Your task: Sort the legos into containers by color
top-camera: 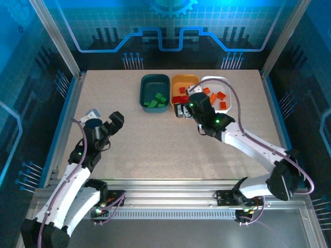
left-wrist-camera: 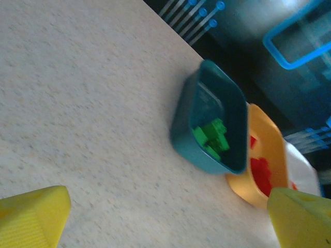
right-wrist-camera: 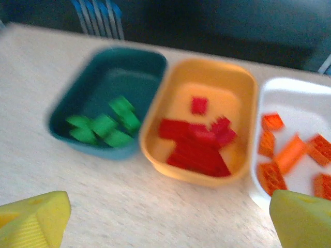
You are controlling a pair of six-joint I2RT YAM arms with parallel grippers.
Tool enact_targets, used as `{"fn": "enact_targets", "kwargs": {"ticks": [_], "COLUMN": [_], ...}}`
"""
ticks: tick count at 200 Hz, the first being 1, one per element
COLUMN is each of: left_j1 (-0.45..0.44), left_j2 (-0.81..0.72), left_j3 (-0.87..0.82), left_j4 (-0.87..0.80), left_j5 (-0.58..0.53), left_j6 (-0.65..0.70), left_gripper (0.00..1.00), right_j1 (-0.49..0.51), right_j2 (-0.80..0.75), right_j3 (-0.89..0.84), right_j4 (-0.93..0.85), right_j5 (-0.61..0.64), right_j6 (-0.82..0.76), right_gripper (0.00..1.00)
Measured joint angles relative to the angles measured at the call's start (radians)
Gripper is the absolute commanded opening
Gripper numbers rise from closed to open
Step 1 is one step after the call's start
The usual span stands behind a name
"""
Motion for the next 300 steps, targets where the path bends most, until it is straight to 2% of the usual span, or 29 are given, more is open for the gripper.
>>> {"fn": "enact_targets", "kwargs": {"ticks": [15, 36, 69, 88, 107, 122, 136, 156, 185, 224, 247, 300], "left_j1": [0.000, 0.000, 0.000, 0.011, 0.037, 0.041, 0.048, 0.060, 0.092, 0.121, 0.121, 0.121], "left_j2": [0.009, 0.034, 0.156, 0.294, 0.483, 0.577, 0.650, 0.853, 0.874, 0.850, 0.846, 0.846], "left_j3": [-0.072, -0.207, -0.357, -0.360, -0.360, -0.359, -0.351, -0.330, -0.335, -0.208, -0.190, -0.190], "left_j4": [0.091, 0.310, 0.595, 0.782, 0.974, 1.037, 1.107, 1.309, 1.345, 1.235, 1.205, 1.160], "left_j5": [-0.055, -0.091, -0.140, -0.148, -0.135, -0.105, -0.070, -0.059, -0.058, -0.053, -0.050, -0.050], "left_j6": [0.092, 0.281, 0.476, 0.565, 0.625, 0.675, 0.705, 0.737, 0.731, 0.724, 0.723, 0.723], "left_gripper": [0.99, 0.99, 0.99, 0.99, 0.99, 0.99, 0.99, 0.99, 0.99, 0.99, 0.99, 0.99], "right_j1": [-0.005, -0.013, -0.089, -0.172, -0.308, -0.404, -0.446, -0.470, -0.524, -0.561, -0.589, -0.594], "right_j2": [-0.025, -0.156, -0.204, -0.235, -0.311, -0.317, -0.286, -0.200, -0.079, 0.055, 0.127, 0.131], "right_j3": [-0.086, -0.253, -0.269, -0.360, -0.536, -0.627, -0.686, -0.761, -0.768, -0.752, -0.709, -0.674], "right_j4": [0.050, 0.189, 0.202, 0.297, 0.406, 0.467, 0.547, 0.708, 0.789, 0.991, 0.967, 0.966], "right_j5": [0.007, -0.029, -0.071, -0.096, -0.124, -0.162, -0.179, -0.186, -0.269, -0.325, -0.339, -0.381], "right_j6": [-0.051, -0.200, -0.334, -0.348, -0.340, -0.341, -0.349, -0.348, -0.341, -0.320, -0.305, -0.302], "right_gripper": [1.00, 1.00, 1.00, 1.00, 1.00, 1.00, 1.00, 1.00, 1.00, 1.00, 1.00, 1.00]}}
